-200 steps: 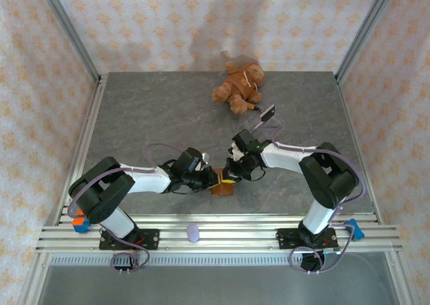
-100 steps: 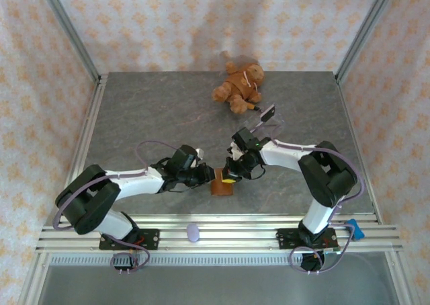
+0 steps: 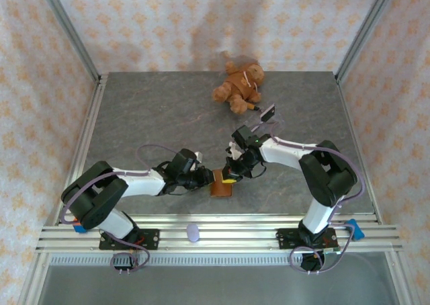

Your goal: Put the credit cards into the card holder

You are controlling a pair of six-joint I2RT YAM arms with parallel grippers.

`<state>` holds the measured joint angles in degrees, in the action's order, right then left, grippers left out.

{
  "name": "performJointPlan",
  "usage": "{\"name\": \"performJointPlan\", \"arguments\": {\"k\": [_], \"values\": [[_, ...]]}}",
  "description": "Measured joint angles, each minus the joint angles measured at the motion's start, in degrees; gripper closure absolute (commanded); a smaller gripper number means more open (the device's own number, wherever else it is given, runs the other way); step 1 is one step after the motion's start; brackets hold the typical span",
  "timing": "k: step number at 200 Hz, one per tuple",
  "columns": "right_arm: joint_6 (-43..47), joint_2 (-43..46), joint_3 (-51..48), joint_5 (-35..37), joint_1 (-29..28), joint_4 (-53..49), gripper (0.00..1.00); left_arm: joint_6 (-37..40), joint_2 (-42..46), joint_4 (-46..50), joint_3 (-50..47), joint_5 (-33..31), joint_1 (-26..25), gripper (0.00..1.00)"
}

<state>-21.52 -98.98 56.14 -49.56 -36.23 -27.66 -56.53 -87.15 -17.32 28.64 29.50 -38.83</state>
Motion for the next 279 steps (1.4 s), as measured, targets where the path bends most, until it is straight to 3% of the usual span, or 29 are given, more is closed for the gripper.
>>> {"name": "performJointPlan", "arguments": {"k": [42, 84, 136, 155, 165, 168, 171, 174, 202, 214, 250, 279], "values": [[1.2, -1.0, 0.0, -0.8, 0.4, -0.3, 1.00, 0.0, 0.2, 0.0, 0.0, -0.2, 0.0, 0.79], [2.6, -0.1, 0.0, -1.4, 1.3, -0.9, 0.60, 1.2, 2.0, 4.3, -0.1, -2.7, 0.0, 0.77], [3.0, 8.2, -0.5, -0.7, 1.6, -0.8, 0.55, 7.3, 13.3, 19.6, 3.2, -11.8, 0.5, 0.66], [3.3, 13.4, -0.7, 2.0, 1.6, -0.7, 0.46, 10.2, 18.1, 25.3, 6.1, -16.7, 1.5, 0.60], [3.7, 17.3, -0.8, 5.2, 1.6, -0.5, 0.43, 12.4, 20.7, 28.1, 7.7, -19.6, 1.8, 0.43], [3.7, 18.6, -0.9, 6.0, 1.5, -0.5, 0.42, 12.8, 21.5, 28.9, 8.2, -20.4, 1.9, 0.32], [3.8, 20.3, -1.0, 7.6, 1.6, -0.3, 0.41, 14.1, 22.5, 30.0, 8.8, -21.6, 2.0, 0.07], [3.9, 21.6, -1.2, 8.8, 1.5, -0.1, 0.39, 14.4, 23.1, 30.7, 9.2, -22.4, 2.1, 0.01], [4.8, 38.6, -4.4, 26.3, 1.6, 2.2, 0.26, 22.2, 29.7, 36.1, 13.2, -31.9, 2.1, 0.01], [5.7, 45.6, -6.5, 35.4, 1.6, 3.8, 0.00, 25.4, 31.9, 37.2, 14.5, -36.3, 2.1, 0.01], [9.5, 58.7, -16.0, 62.2, 1.7, 11.1, 0.01, 41.3, 37.0, 32.2, 11.8, -47.2, 2.3, 0.00], [20.2, 61.2, -28.0, 73.4, 1.8, 21.9, 0.01, 55.1, 41.3, 18.9, 0.7, -53.2, 3.6, 0.00]]}}
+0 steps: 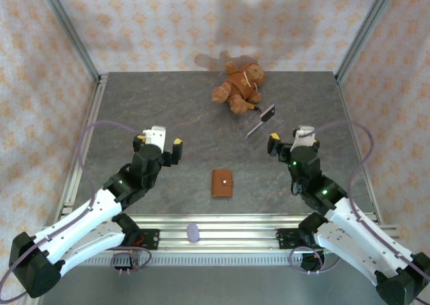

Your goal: Put the credit cards into the card holder

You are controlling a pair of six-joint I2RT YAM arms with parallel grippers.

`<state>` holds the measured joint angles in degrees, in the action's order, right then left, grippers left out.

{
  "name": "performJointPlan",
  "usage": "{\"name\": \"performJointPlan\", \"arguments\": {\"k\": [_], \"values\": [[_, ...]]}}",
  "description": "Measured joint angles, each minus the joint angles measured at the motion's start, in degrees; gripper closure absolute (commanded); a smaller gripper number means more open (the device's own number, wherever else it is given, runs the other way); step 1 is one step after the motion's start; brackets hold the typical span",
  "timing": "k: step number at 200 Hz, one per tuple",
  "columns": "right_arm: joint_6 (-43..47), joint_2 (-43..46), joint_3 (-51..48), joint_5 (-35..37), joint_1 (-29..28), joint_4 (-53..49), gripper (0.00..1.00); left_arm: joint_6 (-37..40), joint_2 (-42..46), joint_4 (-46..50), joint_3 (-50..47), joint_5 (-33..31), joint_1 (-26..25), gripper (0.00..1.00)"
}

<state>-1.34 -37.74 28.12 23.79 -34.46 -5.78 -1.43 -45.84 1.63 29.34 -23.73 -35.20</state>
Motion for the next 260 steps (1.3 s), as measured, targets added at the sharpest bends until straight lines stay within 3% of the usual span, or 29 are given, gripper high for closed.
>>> {"name": "performJointPlan", "arguments": {"k": [21, 39, 74, 124, 199, 260], "values": [[5.6, 0.2, -9.1, 3.3, 1.1, 7.9, 0.01, 5.9, 1.5, -8.8, -8.3, -0.8, 4.8, 0.00], [6.7, 0.2, -13.8, 3.1, 6.5, 12.2, 0.01, 7.6, -0.1, -13.8, -11.2, 0.9, 11.8, 0.00], [7.2, -3.8, -20.4, -4.9, 19.1, 25.2, 0.01, 7.9, -8.9, -24.3, -13.3, 7.2, 21.2, 0.00], [7.2, -21.8, -19.8, -16.2, 26.9, 38.9, 0.01, 6.4, -23.8, -39.8, -14.5, 14.7, 28.4, 0.00], [5.4, -47.6, -13.1, -22.1, 32.7, 59.1, 0.01, 5.8, -40.9, -56.0, -13.1, 19.1, 32.4, 0.00], [4.0, -49.6, -4.5, -20.3, 32.7, 53.1, 0.01, 4.0, -41.9, -54.4, -8.6, 18.5, 33.2, 0.00]]}}
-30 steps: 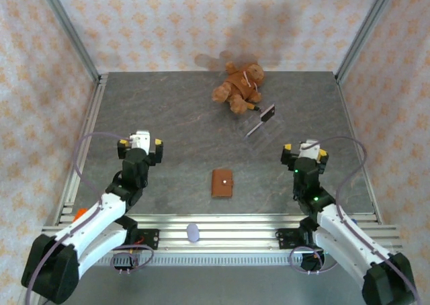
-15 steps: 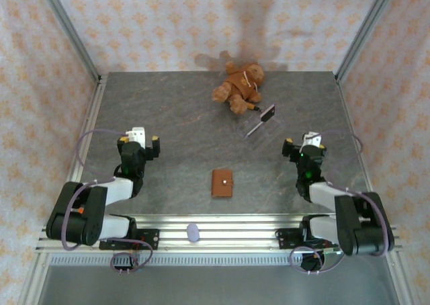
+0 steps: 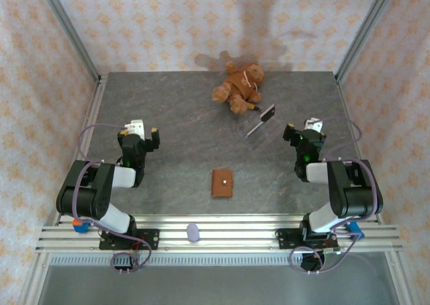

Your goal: Put the credit cards into the card holder

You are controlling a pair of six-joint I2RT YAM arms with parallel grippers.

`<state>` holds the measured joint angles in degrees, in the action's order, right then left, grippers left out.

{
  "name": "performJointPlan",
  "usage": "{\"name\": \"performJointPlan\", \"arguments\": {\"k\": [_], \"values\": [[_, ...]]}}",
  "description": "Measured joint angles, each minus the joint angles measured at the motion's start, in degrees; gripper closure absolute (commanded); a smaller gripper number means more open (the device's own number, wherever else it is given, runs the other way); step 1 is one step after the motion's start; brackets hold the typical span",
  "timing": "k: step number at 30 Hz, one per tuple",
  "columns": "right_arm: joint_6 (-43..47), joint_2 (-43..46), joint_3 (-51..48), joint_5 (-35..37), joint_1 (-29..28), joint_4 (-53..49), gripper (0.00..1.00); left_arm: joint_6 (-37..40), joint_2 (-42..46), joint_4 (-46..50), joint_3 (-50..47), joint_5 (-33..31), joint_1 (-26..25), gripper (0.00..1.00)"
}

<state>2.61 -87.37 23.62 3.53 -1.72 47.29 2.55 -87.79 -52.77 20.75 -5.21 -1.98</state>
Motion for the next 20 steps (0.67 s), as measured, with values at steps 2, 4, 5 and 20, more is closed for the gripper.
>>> {"name": "performJointPlan", "arguments": {"k": [2, 4, 5, 20], "values": [[0.0, 0.0, 0.0, 0.0, 0.0, -0.9, 0.01, -0.7, 0.0, 0.2, 0.3, -0.9, 0.2, 0.00], [0.0, 0.0, 0.0, -0.1, 0.0, -1.7, 0.01, -1.1, 0.0, 0.6, 0.4, -1.4, 0.2, 0.00], [0.0, 0.0, 0.0, -0.1, 0.0, -1.9, 0.01, -1.2, 0.0, 0.8, 0.4, -1.5, 0.2, 0.00], [0.0, 0.0, 0.0, -0.4, 0.0, -3.2, 0.01, -1.2, 0.0, 1.2, 0.4, -1.7, 0.2, 0.00]]}}
